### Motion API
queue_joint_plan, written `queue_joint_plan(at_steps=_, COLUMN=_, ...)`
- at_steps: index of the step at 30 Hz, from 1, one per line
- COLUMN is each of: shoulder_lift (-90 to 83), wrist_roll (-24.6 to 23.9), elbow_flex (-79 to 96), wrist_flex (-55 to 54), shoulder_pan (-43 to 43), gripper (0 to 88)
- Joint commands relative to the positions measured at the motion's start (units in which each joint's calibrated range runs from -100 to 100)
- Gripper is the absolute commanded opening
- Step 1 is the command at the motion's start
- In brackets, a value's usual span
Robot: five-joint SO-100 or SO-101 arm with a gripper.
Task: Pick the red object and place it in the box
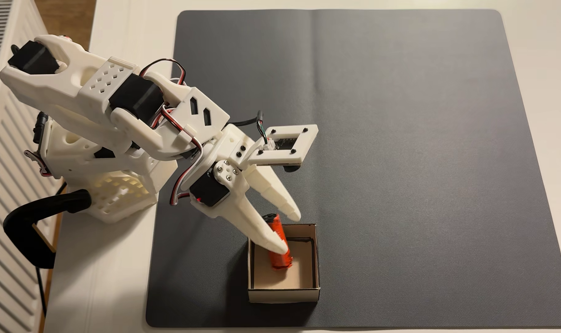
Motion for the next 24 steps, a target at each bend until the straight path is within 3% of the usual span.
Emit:
queue_joint_plan(at_steps=1, shoulder_lift=-0.5, wrist_roll=-3.9, elbow_flex=-0.7, wrist_flex=0.1, shoulder_pan=-3.6, gripper=16.2)
queue_joint_plan(at_steps=6, shoulder_lift=-0.6, wrist_roll=-7.0, elbow_flex=-2.3, wrist_flex=0.1, shoulder_pan=-8.7, gripper=0.3)
queue_joint_plan(at_steps=24, shoulder_lift=-0.7, wrist_roll=-7.3, elbow_flex=4.7, wrist_flex=0.0, shoulder_pan=-24.4, gripper=0.7)
